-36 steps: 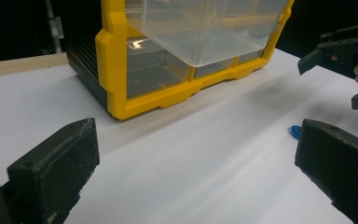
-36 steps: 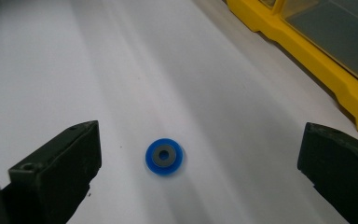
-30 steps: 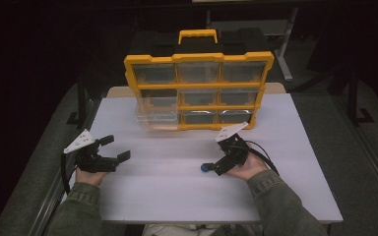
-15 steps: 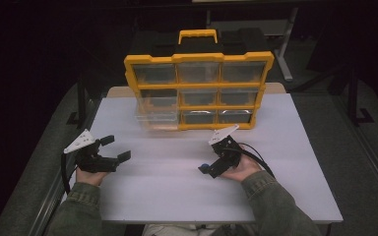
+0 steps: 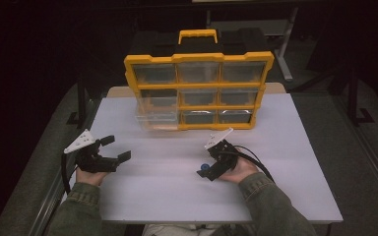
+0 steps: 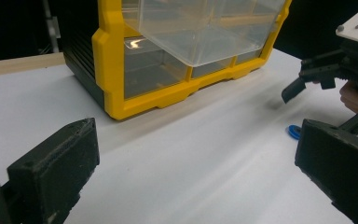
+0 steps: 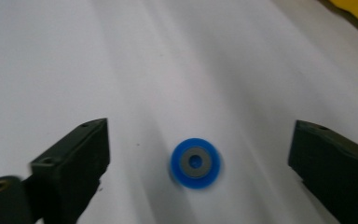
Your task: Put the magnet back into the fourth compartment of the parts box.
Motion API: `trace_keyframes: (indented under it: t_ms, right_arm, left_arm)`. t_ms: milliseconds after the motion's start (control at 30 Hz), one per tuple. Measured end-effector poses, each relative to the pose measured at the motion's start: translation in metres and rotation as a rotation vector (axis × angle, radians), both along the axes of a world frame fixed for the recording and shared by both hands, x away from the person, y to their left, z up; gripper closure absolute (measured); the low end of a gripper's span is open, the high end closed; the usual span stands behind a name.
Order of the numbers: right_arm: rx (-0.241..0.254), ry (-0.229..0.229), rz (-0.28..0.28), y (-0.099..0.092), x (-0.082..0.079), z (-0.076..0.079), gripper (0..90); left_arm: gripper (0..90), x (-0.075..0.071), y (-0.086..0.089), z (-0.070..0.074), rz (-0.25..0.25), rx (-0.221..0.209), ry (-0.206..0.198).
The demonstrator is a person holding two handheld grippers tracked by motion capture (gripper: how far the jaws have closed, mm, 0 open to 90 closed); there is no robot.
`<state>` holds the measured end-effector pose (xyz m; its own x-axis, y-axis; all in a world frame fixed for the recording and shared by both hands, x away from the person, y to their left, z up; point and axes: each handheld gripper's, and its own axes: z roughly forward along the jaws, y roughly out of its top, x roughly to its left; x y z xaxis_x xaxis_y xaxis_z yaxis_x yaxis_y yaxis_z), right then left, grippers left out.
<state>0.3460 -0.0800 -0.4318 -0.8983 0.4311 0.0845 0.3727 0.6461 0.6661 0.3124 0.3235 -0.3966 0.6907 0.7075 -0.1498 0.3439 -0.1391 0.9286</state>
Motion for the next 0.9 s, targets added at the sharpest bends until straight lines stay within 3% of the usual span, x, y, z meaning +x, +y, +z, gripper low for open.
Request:
trace_keyframes:
  t_ms: [267,333,367,500,900]
  right_arm:
    - [-0.026,0.01,0.01,0.0022,-0.0027,-0.002,23.1]
    - [-0.028,0.013,0.012,0.0021,-0.0022,-0.0026,23.1]
    - [-0.035,0.013,0.014,0.002,-0.0021,-0.0037,28.8]
    - [-0.043,0.014,0.009,0.0014,-0.0014,-0.005,36.3]
    - [-0.072,0.005,0.005,0.0019,-0.0013,-0.0078,51.0]
  left_arm:
    - [0.0,0.0,0.0,0.0,-0.001,-0.001,0.0]
    - [0.0,0.0,0.0,0.0,-0.001,-0.001,0.0]
    - [0.0,0.0001,-0.0002,-0.0001,-0.002,0.0,0.0]
    - [0.0,0.0002,-0.0006,-0.0003,-0.003,0.001,0.002]
    - [0.0,0.0009,-0.0013,-0.001,-0.004,0.008,0.003]
